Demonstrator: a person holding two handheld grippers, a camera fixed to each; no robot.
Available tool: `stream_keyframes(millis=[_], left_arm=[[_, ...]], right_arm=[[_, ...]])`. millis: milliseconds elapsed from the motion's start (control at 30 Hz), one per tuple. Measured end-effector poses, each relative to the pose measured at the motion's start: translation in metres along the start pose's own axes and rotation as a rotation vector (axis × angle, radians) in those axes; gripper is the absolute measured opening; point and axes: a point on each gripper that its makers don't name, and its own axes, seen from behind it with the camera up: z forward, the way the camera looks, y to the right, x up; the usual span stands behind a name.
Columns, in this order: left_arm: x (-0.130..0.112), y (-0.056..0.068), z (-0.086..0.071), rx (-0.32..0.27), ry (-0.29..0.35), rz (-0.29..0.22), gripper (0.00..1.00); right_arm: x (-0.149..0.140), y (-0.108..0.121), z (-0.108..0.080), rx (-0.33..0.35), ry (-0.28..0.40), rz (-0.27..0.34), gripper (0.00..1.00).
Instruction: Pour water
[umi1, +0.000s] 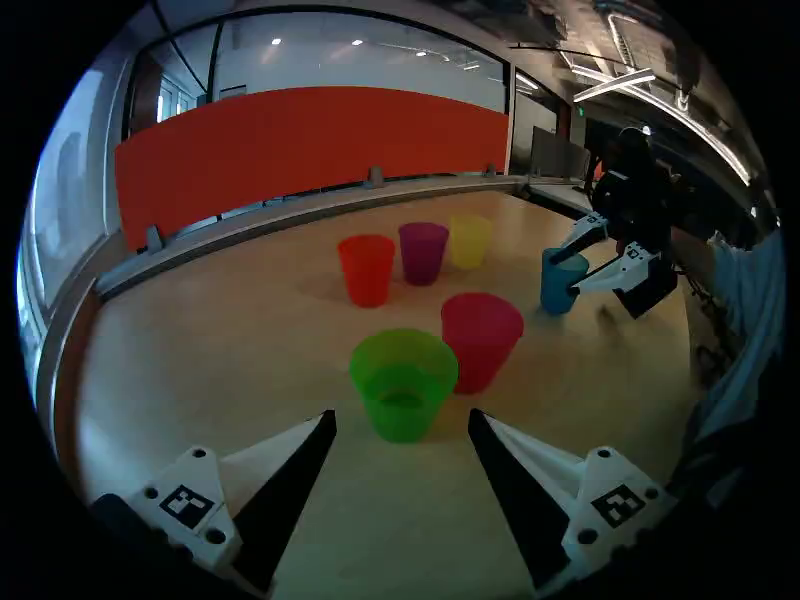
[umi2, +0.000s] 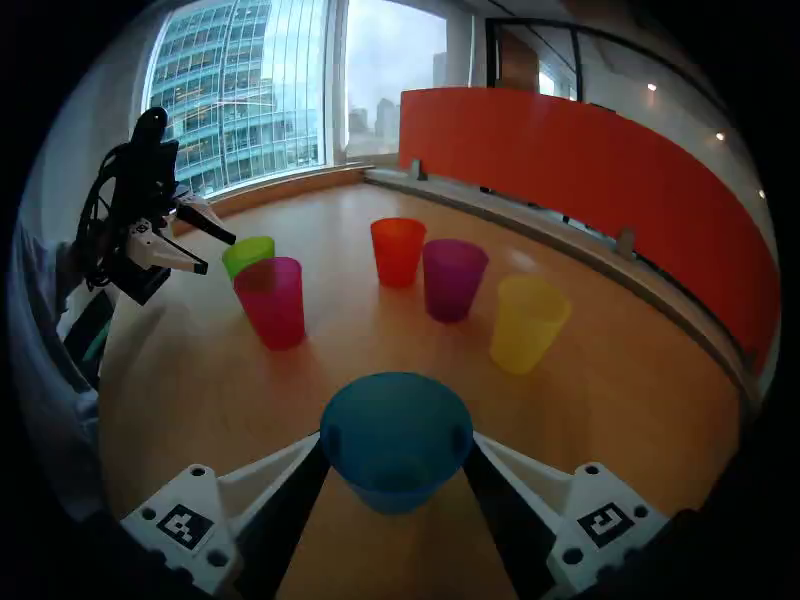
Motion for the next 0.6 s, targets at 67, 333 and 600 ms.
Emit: stream_keyframes(millis=[67,333,600], left_arm=[[-0.0002,-0.0002,-0.0017,0.001,0.005,-0.004,0.98],[0.0004,-0.0001,-0.0040,0.007,0.020,-0.008,0.98],[0.0041,0.0011,-0.0034,0.008,0.039,-0.024,0.98]], right_arm=[[-0.0015,-0.0007,0.0009,0.003,-0.003,0.004,0.91],[-0.0056,-0.0012,0.0025,0.000,-0.010,-0.001,0.91],[-0.0072,-0.0050,-0.0006,0.003,-0.013,-0.004,1.00]])
